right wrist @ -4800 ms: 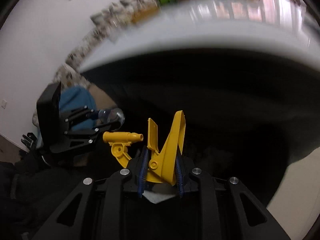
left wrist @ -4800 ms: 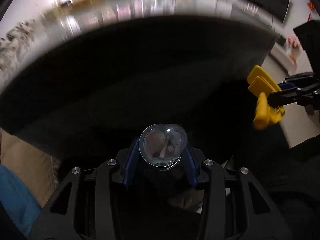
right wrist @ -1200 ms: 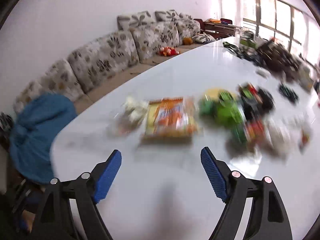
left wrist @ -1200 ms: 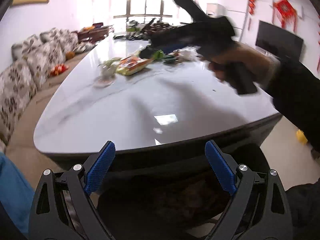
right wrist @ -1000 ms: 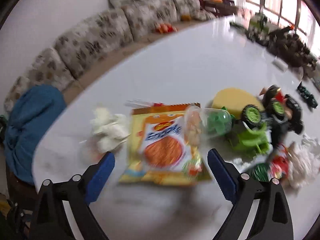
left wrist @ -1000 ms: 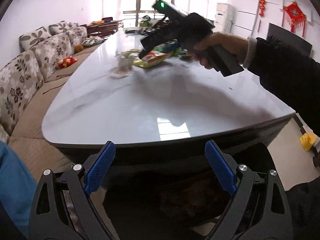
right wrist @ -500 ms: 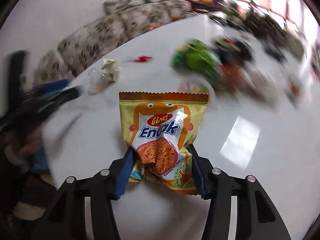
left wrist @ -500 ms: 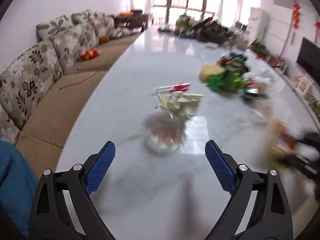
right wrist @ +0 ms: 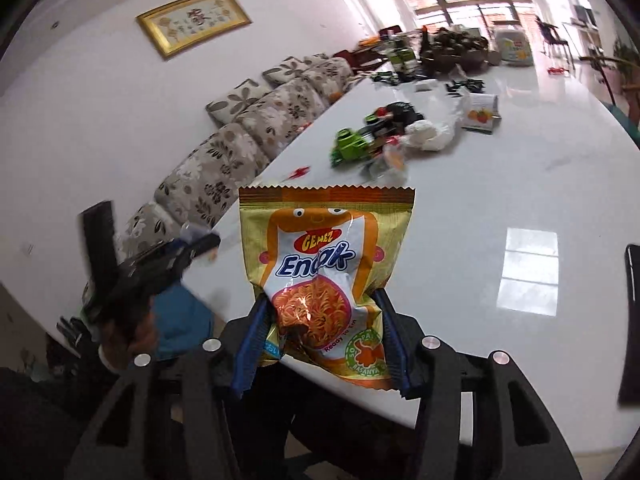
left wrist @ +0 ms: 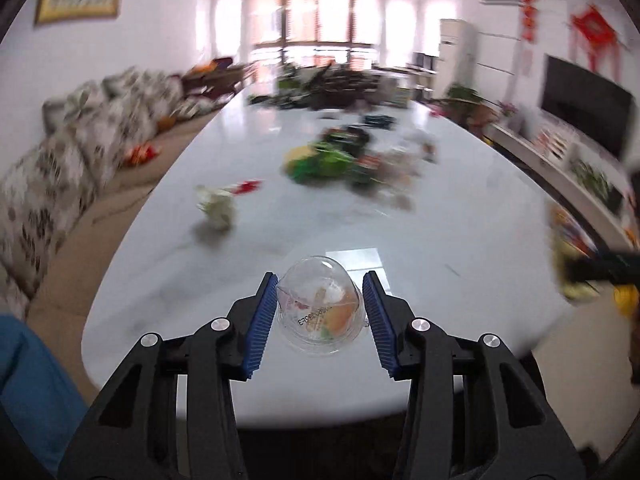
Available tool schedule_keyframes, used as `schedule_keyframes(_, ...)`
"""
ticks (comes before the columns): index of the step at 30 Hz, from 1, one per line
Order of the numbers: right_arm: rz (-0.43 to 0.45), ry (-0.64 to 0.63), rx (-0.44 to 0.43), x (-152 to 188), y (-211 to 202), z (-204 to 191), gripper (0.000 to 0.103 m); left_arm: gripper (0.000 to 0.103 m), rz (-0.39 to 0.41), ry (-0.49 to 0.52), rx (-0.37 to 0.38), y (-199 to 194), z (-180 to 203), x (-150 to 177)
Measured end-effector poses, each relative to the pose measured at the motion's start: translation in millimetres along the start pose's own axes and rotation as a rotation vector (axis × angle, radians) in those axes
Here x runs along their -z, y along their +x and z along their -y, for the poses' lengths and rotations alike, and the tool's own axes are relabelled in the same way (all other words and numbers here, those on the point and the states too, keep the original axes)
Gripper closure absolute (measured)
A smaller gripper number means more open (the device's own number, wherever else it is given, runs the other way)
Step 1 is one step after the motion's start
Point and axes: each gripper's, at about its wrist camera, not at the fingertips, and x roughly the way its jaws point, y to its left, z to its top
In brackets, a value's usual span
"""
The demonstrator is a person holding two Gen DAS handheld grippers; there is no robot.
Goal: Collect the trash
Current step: 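Grasp the Enaak snack bag with the right tool while the left tool grasps a clear cup, then drop the snack bag and clear cup into the dark bag, then grasp the crumpled paper with the left tool while the right tool grasps the jelly cup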
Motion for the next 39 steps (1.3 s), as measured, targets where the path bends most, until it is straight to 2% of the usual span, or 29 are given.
schedule_keyframes(2, -0.030, -0.015, -0.011, 18, 0, -7, 0.052, 0.059, -0.017, 0.046, 0.030, -12, 22, 23)
schedule_keyframes(6, -0.139, 0.001, -0.034, 64, 8, -13, 0.052, 0.059, -0.128, 0.118, 0.109, -11, 43, 82)
schedule_keyframes(9, -0.234, 0.019, -0.017, 103, 18, -12, 0.052, 0.059, -0.240, 0.195, 0.119, 8, 52, 122)
schedule_keyframes(12, -0.306, 0.028, 0.043, 132, 36, -6, 0.051, 0.059, -0.333, 0.232, 0.136, 35, 54, 144)
schedule_keyframes(13, -0.338, 0.037, 0.058, 140, 48, 1, 0.048, 0.058, -0.368, 0.235, 0.115, 49, 54, 152)
schedule_keyframes(14, -0.370, 0.046, 0.072, 147, 61, 9, 0.043, 0.047, -0.396, 0.233, 0.123, 59, 54, 155)
schedule_keyframes(15, -0.416, 0.064, 0.104, 156, 81, 22, 0.036, 0.037, -0.457, 0.226, 0.162, 76, 53, 163)
schedule_keyframes(16, -0.443, 0.078, 0.122, 162, 92, 31, 0.020, 0.023, -0.506, 0.217, 0.153, 93, 52, 170)
schedule_keyframes(18, -0.512, 0.103, 0.164, 175, 116, 51, 0.021, 0.019, -0.583, 0.230, 0.161, 118, 53, 185)
schedule_keyframes(20, -0.530, 0.113, 0.194, 178, 117, 55, 0.029, 0.019, -0.629, 0.247, 0.119, 131, 51, 197)
schedule_keyframes(22, -0.479, 0.084, 0.137, 167, 95, 41, 0.029, 0.019, -0.614, 0.255, 0.116, 125, 49, 195)
schedule_keyframes(23, -0.446, 0.050, 0.123, 157, 81, 30, 0.029, 0.019, -0.582, 0.247, 0.131, 113, 46, 189)
schedule_keyframes(24, -0.389, 0.000, 0.104, 140, 60, 14, 0.028, 0.019, -0.559, 0.237, 0.145, 103, 44, 183)
schedule_keyframes(27, -0.206, -0.090, 0.064, 89, 23, -14, 0.019, 0.019, -0.430, 0.195, 0.194, 58, 32, 151)
schedule_keyframes(28, -0.121, -0.114, 0.075, 61, 16, -19, 0.014, 0.019, -0.381, 0.182, 0.206, 45, 28, 138)
schedule_keyframes(29, -0.080, -0.123, 0.093, 46, 17, -20, 0.010, 0.016, -0.332, 0.171, 0.211, 35, 24, 126)
schedule_keyframes(31, 0.016, -0.156, 0.202, -6, 36, -12, 0.009, 0.014, -0.241, 0.145, 0.193, 21, 16, 99)
schedule_keyframes(34, 0.043, -0.184, 0.322, -71, 86, 5, 0.009, 0.013, -0.167, 0.094, 0.155, 12, 10, 71)
schedule_keyframes(39, -0.077, -0.183, 0.369, -135, 164, 34, 0.009, 0.013, -0.116, 0.001, 0.114, 12, -16, 57)
